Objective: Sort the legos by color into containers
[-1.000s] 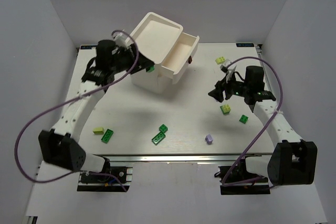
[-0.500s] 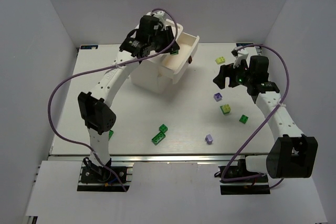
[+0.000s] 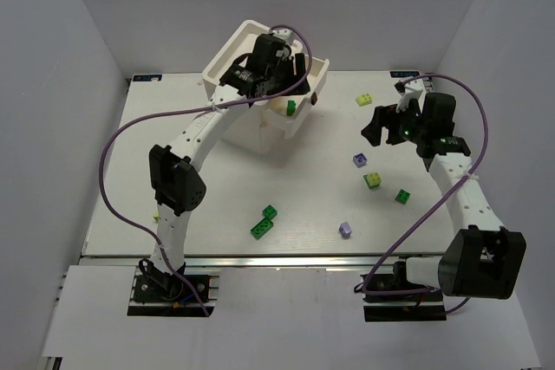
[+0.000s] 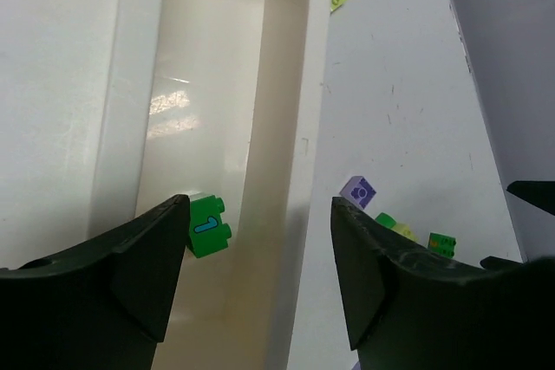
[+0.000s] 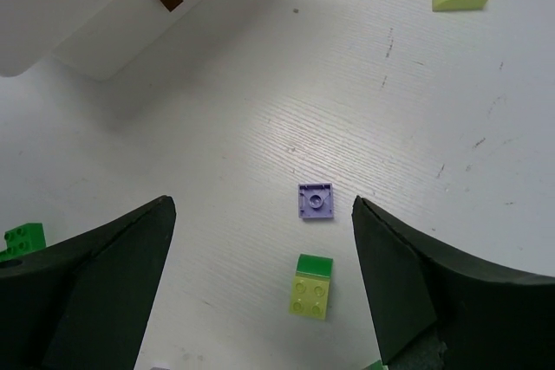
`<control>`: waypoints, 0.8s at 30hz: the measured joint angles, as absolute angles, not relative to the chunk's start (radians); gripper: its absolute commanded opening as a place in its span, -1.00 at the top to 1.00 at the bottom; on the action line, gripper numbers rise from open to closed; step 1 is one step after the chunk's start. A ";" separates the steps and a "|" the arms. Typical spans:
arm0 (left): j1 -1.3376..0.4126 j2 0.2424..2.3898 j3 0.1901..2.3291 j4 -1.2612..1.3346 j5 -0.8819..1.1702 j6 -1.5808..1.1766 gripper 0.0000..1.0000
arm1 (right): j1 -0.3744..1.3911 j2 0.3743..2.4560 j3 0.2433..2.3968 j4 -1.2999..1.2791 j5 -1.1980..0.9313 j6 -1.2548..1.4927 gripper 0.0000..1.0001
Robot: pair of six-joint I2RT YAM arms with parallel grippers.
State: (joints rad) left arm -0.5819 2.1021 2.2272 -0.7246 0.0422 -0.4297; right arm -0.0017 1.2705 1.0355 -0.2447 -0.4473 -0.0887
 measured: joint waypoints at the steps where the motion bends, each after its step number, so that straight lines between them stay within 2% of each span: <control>1: -0.582 2.102 2.228 -0.725 0.039 -0.430 -0.52 | -0.009 1.271 1.036 -0.249 -0.449 -0.089 -0.70; 2: -0.580 2.101 2.228 -0.723 0.033 -0.430 -0.52 | -0.018 1.271 1.036 -0.257 -0.449 -0.088 -0.62; 3: -0.580 2.101 2.228 -0.721 0.026 -0.430 -0.50 | -0.025 1.271 1.036 -0.266 -0.449 -0.086 -0.41; 5: -0.578 2.098 2.233 -0.717 0.017 -0.432 -0.31 | -0.039 1.272 1.036 -0.287 -0.446 -0.085 -0.14; 6: -0.578 2.095 2.234 -0.711 0.014 -0.433 -0.15 | -0.042 1.274 1.038 -0.299 -0.443 -0.083 0.10; 7: -0.578 2.089 2.234 -0.706 0.013 -0.437 0.10 | -0.047 1.280 1.045 -0.317 -0.438 -0.084 0.24; 8: -0.577 2.079 2.233 -0.701 0.014 -0.440 0.56 | -0.052 1.290 1.054 -0.339 -0.434 -0.088 0.34; 9: -0.577 2.065 2.230 -0.694 0.015 -0.444 0.70 | -0.056 1.302 1.067 -0.364 -0.427 -0.094 0.44; 11: -0.576 2.000 2.178 -0.656 0.025 -0.437 0.74 | -0.062 1.330 1.096 -0.422 -0.418 -0.122 0.39; 12: -0.575 1.945 2.120 -0.633 0.033 -0.433 0.59 | -0.066 1.343 1.110 -0.455 -0.414 -0.152 0.18; 13: -0.575 1.868 2.044 -0.612 0.045 -0.429 0.36 | -0.072 1.356 1.123 -0.493 -0.414 -0.189 0.06; 14: -0.575 1.792 1.972 -0.582 0.057 -0.422 -0.18 | -0.076 1.367 1.137 -0.535 -0.415 -0.229 -0.05; 16: -0.575 1.598 1.771 -0.519 0.084 -0.419 -0.49 | -0.088 1.393 1.167 -0.640 -0.426 -0.343 -0.36; 18: -0.575 1.406 1.602 -0.467 0.098 -0.421 -0.67 | -0.101 1.416 1.190 -0.741 -0.434 -0.457 -0.54; 24: -0.575 1.021 1.329 -0.472 0.093 -0.443 -0.73 | -0.134 1.418 1.139 -0.923 -0.392 -0.764 -0.76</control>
State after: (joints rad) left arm -0.5755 1.0210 1.3293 -0.4721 0.0933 -0.4435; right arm -0.1341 1.4178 1.1385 -0.9226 -0.3920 -0.7639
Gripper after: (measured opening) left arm 0.862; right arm 0.850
